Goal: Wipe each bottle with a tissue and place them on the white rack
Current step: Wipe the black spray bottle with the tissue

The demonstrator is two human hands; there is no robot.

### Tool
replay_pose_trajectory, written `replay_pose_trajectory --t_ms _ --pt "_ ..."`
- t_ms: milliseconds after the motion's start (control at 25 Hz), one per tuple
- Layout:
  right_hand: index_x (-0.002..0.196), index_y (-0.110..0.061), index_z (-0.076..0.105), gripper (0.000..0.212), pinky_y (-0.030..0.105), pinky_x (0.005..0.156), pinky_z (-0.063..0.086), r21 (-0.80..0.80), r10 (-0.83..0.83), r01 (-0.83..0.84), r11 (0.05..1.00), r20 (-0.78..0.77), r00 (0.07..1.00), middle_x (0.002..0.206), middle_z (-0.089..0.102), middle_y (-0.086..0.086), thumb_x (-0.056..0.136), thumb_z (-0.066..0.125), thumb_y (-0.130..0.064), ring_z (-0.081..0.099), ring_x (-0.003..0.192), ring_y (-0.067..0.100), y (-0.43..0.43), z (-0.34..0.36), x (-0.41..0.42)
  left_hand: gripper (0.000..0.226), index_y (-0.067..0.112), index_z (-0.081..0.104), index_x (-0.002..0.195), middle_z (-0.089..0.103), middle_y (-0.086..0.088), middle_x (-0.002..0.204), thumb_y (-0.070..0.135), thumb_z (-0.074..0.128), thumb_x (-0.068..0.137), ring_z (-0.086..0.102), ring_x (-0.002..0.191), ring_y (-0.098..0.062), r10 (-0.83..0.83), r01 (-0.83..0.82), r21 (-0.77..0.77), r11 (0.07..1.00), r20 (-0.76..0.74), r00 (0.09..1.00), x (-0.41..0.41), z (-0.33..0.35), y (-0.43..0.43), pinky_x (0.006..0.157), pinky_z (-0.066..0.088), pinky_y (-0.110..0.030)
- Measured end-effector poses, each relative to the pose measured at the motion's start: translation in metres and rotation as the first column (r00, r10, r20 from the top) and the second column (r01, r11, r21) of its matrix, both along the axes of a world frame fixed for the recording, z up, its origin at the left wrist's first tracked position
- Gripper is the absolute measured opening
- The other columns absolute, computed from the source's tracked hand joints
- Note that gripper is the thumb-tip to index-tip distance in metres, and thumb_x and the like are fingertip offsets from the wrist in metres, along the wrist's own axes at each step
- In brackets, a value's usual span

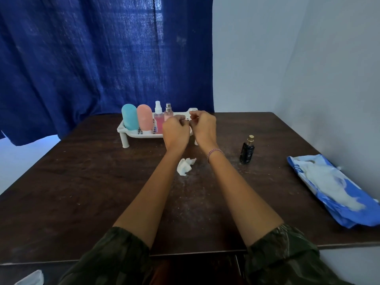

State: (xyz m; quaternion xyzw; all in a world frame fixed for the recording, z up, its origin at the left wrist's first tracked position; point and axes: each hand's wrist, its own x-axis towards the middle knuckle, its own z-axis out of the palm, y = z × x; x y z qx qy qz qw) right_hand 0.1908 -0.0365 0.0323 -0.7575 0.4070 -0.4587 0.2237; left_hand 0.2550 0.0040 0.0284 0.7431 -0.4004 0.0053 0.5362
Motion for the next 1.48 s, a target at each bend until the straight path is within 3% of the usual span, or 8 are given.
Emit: replay_pose_trajectory --t_ms 280,400,600,720,920,1160,1360,1480 --pt "0.106 -0.007 0.068 0.019 0.021 0.085 0.048 -0.167 -0.127 0.108 0.98 -0.104 0.986 0.105 0.068 0.009 0.089 0.059 -0.008 0.064 0.095 0.018 -0.004 0.011 -0.088 0.026 0.007 0.066 0.116 0.069 -0.008 0.11 0.009 0.055 0.092 0.064 0.098 -0.016 -0.193 0.193 0.006 0.981 0.022 0.981 -0.077 -0.001 -0.008 0.084 0.045 -0.02" --pt "0.1 -0.004 0.068 0.014 0.031 0.083 0.052 -0.235 -0.231 0.182 0.955 -0.201 0.952 0.105 0.064 0.012 0.089 0.059 -0.006 0.059 0.096 0.024 -0.009 0.006 -0.12 0.027 0.008 0.067 0.114 0.07 -0.007 0.108 0.004 0.058 0.089 0.065 0.098 -0.016 -0.269 0.266 0.071 0.961 0.031 0.963 -0.105 -0.009 -0.015 0.086 0.049 -0.022" --pt "0.103 0.0 0.066 0.018 0.029 0.085 0.05 -0.116 -0.235 0.207 0.971 -0.369 0.899 0.108 0.064 0.016 0.091 0.053 -0.003 0.061 0.098 0.026 -0.01 -0.006 -0.149 0.023 0.005 0.069 0.107 0.071 -0.011 0.102 0.0 0.057 0.088 0.065 0.091 -0.016 -0.361 0.354 0.177 0.918 0.007 0.933 -0.139 -0.023 -0.021 0.078 0.05 -0.023" --pt "0.103 -0.004 0.068 0.02 0.024 0.083 0.048 0.015 -0.173 0.185 0.983 -0.295 0.94 0.105 0.067 0.012 0.09 0.053 -0.001 0.063 0.096 0.019 -0.009 -0.008 -0.152 0.02 0.006 0.071 0.102 0.071 -0.011 0.097 0.002 0.059 0.087 0.065 0.089 -0.018 -0.344 0.342 0.225 0.912 -0.03 0.938 -0.141 -0.027 -0.024 0.07 0.045 -0.02" --pt "0.102 -0.007 0.069 0.018 0.029 0.086 0.053 0.063 -0.119 0.131 0.989 -0.167 0.979 0.104 0.068 0.008 0.089 0.057 -0.003 0.064 0.093 0.015 -0.013 -0.013 -0.147 0.021 0.008 0.071 0.104 0.072 -0.007 0.097 0.004 0.064 0.084 0.066 0.091 -0.017 -0.344 0.346 0.198 0.917 -0.047 0.938 -0.132 -0.028 -0.021 0.078 0.047 -0.02" --pt "0.112 -0.008 0.062 0.026 0.019 0.081 0.052 0.245 0.01 -0.091 0.965 0.316 0.949 0.097 0.066 0.005 0.087 0.06 -0.002 0.062 0.086 0.009 -0.004 -0.022 -0.108 0.032 0.011 0.065 0.114 0.069 -0.006 0.109 0.01 0.07 0.082 0.063 0.104 -0.016 -0.259 0.264 0.179 0.948 -0.048 0.965 -0.075 -0.015 -0.003 0.096 0.049 -0.032" --pt "0.097 -0.008 0.068 0.013 0.006 0.065 0.046 0.288 0.076 -0.11 0.951 0.127 0.989 0.096 0.07 0.006 0.087 0.061 -0.006 0.061 0.078 0.005 0.007 -0.052 -0.068 0.031 0.011 0.067 0.113 0.07 -0.007 0.11 0.01 0.07 0.082 0.063 0.103 -0.017 -0.178 0.175 0.189 0.966 -0.003 0.984 -0.032 -0.017 0.015 0.096 0.048 -0.03" --pt "0.098 -0.009 0.07 0.014 0.006 0.071 0.046 0.198 0.149 -0.162 0.967 0.077 0.986 0.096 0.07 0.005 0.086 0.063 -0.01 0.062 0.081 0.006 0.012 -0.061 -0.056 0.032 0.013 0.067 0.114 0.07 -0.007 0.109 0.014 0.071 0.082 0.064 0.101 -0.019 -0.132 0.126 0.188 0.974 0.021 0.991 -0.015 -0.021 0.02 0.094 0.05 -0.034"
